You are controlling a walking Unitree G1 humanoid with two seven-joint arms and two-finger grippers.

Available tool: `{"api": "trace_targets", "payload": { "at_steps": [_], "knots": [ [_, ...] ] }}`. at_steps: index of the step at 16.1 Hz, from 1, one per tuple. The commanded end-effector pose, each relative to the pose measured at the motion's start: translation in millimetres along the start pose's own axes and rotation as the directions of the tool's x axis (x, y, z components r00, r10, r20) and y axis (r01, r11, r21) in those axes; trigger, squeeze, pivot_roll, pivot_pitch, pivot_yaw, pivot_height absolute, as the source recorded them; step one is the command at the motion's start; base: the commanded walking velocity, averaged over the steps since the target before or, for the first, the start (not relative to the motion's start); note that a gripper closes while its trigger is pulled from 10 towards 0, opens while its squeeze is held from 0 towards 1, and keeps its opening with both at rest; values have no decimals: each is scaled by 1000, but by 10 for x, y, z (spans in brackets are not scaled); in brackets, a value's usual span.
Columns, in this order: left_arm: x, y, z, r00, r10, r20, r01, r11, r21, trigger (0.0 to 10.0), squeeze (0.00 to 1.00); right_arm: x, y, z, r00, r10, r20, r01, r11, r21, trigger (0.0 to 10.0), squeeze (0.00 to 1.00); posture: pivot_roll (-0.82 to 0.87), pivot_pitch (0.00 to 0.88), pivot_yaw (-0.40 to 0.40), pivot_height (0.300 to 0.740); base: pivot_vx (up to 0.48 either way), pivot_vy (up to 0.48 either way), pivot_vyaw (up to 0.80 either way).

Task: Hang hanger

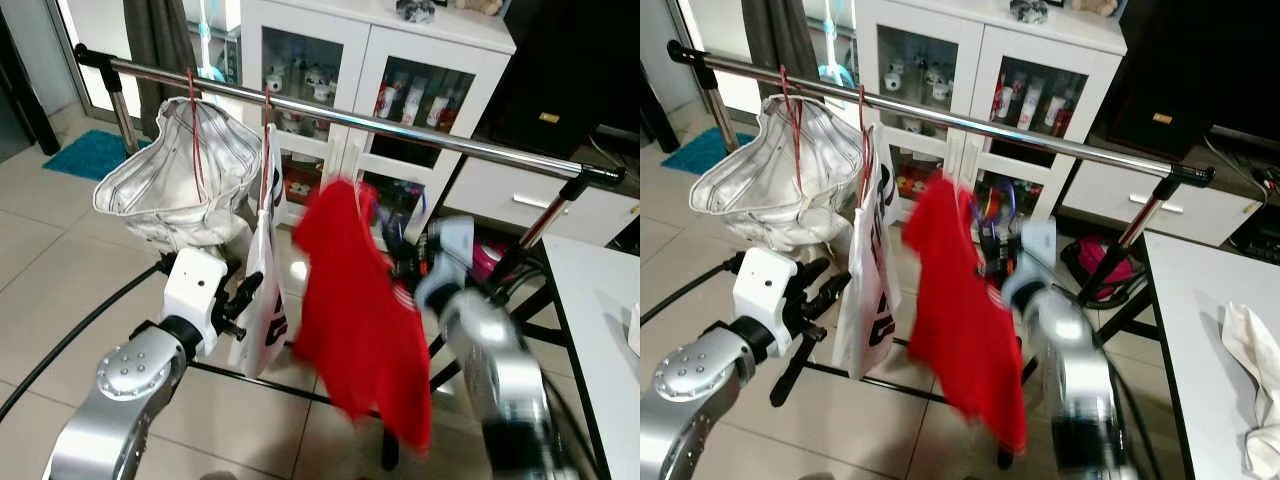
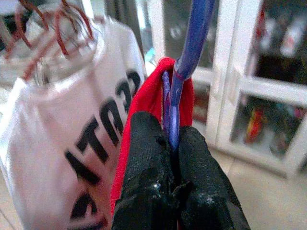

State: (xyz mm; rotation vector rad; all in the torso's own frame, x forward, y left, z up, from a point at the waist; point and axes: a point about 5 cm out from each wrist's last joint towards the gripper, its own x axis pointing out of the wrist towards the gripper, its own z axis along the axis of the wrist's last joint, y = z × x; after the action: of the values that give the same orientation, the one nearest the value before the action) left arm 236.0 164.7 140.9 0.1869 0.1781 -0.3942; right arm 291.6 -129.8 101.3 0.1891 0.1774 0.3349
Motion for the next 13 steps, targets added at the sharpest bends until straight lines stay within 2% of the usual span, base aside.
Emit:
{"api": "trace_targets", "payload": {
  "at_steps": [1,3,4,8,13],
  "knots": [
    [-12,-12,23,1000,15,10,-15,1000,-8,10000,0,-71,-71,112,996,-81,42,81,997,11,0,0,-4,0,-134,740,0,0,0],
    [-16,-14,18,1000,17,9,-17,1000,-13,10000,0,-116,-112,81,990,-141,19,140,989,40,392,0,-8,0,-132,740,0,0,0],
    [-18,-9,17,1000,20,9,-20,1000,-20,10000,0,-155,-134,66,985,-173,-3,173,984,50,10000,0,-9,0,-126,740,0,0,0],
    [-16,17,30,1000,16,10,-15,1000,-24,10000,0,-203,-95,67,986,-165,-39,167,985,43,10000,0,-14,0,-116,740,0,0,0],
    [-6,7,51,1000,8,17,-8,1000,-27,10000,0,-221,-86,64,984,-168,-57,171,984,47,10000,0,-18,0,-120,740,-271,0,0]
  ]
}}
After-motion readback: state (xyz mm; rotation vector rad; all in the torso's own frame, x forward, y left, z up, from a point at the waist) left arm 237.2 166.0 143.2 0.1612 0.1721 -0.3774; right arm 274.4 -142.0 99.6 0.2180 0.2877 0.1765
